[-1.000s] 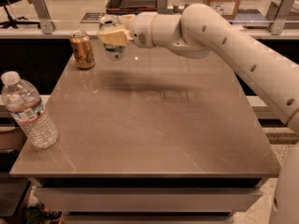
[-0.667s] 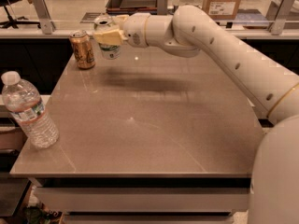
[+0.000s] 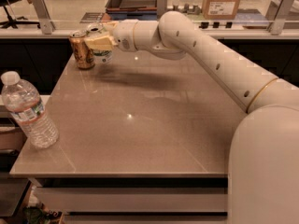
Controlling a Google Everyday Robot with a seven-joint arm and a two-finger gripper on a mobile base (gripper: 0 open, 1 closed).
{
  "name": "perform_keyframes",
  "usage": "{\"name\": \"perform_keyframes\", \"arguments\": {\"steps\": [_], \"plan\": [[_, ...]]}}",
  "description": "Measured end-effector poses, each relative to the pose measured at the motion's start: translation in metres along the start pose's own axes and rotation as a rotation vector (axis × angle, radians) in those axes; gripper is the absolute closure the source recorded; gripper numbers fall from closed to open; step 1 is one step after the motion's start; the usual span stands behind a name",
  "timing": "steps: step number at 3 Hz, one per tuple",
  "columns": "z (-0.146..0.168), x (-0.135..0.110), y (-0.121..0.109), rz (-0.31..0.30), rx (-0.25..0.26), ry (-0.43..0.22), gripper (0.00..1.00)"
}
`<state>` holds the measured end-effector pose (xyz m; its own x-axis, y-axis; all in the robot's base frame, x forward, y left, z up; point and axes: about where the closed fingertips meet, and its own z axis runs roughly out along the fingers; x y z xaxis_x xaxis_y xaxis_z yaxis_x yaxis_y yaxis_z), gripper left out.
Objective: Move 7up can near orange can
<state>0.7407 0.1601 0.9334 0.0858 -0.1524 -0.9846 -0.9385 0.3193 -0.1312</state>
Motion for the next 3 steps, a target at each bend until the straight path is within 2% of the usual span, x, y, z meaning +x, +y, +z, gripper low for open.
{"name": "perform_keyframes", "arguments": {"steps": [2,3], "plan": [[0.003,0.021,0.007,0.040,-0.003,-0.028,1.00],[-0.009,0.029,0.006,0.055,0.012,-0.048,1.00]]}}
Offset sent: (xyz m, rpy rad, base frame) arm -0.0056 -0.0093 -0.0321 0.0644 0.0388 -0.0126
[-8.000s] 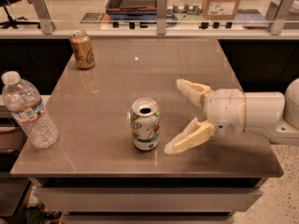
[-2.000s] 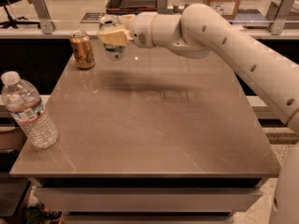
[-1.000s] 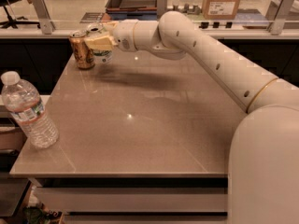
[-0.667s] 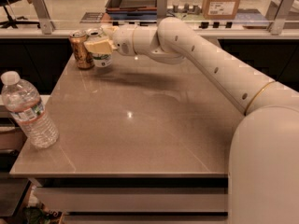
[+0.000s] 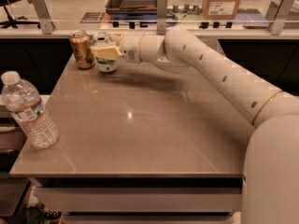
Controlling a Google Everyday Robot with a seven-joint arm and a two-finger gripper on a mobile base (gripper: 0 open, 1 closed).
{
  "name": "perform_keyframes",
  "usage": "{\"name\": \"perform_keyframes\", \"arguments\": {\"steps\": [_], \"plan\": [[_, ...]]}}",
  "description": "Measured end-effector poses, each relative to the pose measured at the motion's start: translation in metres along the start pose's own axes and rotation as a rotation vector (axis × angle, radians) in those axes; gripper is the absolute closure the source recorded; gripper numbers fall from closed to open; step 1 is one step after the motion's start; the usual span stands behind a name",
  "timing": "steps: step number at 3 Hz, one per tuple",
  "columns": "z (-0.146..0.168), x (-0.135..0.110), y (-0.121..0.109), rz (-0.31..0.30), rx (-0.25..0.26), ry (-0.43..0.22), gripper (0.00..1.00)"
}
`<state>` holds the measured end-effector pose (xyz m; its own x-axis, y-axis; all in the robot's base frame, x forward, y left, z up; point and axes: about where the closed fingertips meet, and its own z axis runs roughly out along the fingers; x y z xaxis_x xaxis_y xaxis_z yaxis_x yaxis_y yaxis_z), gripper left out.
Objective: Move 7up can near orange can
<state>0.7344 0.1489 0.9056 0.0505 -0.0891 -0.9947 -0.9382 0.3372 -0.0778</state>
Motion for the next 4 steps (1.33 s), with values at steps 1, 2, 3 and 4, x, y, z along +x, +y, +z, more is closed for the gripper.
{"name": "perform_keyframes", "arguments": {"steps": [1,2,3,4], "plan": [[-0.0071,0.0076,-0.0018,0.017,-0.003,-0.008,1.00],[-0.0074,0.0109,-0.0040,0.028,-0.011,0.015,1.00],[-0.0035,0.0114,-0.0064,0.033,-0.027,0.037,1.00],[-0.0016,0.0113,-0.0048,0.033,-0.030,0.036,0.83]]}}
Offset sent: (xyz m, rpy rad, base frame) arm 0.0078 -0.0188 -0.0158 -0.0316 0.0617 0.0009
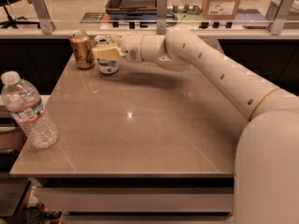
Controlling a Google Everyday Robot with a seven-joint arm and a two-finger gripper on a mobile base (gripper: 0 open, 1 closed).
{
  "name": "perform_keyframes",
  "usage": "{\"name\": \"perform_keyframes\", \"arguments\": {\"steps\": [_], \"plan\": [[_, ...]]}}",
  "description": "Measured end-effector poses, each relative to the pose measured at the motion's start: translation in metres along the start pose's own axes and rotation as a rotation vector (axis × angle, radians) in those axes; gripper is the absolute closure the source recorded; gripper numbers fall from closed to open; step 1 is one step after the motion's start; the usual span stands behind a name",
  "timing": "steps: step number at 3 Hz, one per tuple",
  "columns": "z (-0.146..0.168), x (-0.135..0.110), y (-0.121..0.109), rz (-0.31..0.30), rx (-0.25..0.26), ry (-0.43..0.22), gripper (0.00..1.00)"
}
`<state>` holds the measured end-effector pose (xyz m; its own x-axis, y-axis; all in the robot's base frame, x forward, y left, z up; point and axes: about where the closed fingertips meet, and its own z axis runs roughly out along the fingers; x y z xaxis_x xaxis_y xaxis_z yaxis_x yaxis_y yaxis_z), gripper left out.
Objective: Move 7up can near orange can
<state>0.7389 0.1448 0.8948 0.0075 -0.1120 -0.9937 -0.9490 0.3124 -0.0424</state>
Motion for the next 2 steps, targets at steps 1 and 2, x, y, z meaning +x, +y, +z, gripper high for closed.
{"name": "perform_keyframes", "arguments": {"steps": [1,2], "plan": [[0.0025,-0.0002,0.0018,0.000,-0.005,0.000,0.59],[0.0052,-0.0005,0.0038,0.001,-0.009,-0.001,0.36]]}}
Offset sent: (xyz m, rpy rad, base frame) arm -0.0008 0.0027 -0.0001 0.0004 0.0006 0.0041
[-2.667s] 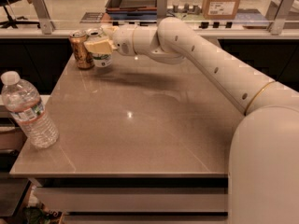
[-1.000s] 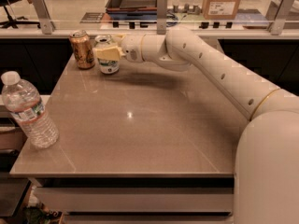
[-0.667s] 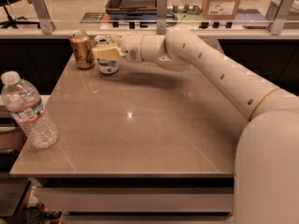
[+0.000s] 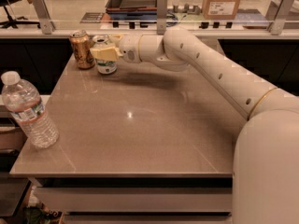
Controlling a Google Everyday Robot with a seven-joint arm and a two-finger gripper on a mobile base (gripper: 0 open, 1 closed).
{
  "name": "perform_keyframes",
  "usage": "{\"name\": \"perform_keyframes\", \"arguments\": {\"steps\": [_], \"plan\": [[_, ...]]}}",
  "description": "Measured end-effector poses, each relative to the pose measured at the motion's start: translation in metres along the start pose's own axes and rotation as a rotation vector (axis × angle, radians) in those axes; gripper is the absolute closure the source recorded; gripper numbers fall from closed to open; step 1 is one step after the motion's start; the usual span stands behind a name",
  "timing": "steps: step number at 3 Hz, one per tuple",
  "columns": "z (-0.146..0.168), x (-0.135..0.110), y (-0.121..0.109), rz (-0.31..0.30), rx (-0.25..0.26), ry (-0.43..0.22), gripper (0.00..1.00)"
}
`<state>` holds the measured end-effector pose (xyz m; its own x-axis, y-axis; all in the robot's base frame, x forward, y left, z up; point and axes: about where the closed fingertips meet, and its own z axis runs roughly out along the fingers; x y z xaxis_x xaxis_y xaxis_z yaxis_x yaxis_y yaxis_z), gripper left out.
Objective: Move 7up can near orange can
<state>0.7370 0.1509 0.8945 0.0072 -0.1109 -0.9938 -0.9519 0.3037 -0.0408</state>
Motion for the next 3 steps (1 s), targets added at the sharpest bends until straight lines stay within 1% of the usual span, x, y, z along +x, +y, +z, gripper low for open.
{"name": "perform_keyframes", "arguments": {"steps": [1,2,3], "plan": [[0.0024,-0.0002,0.0017,0.000,-0.004,-0.001,0.13],[0.0048,-0.0004,0.0035,0.001,-0.009,-0.001,0.00],[0.0049,-0.0004,0.0035,0.001,-0.009,-0.001,0.00]]}}
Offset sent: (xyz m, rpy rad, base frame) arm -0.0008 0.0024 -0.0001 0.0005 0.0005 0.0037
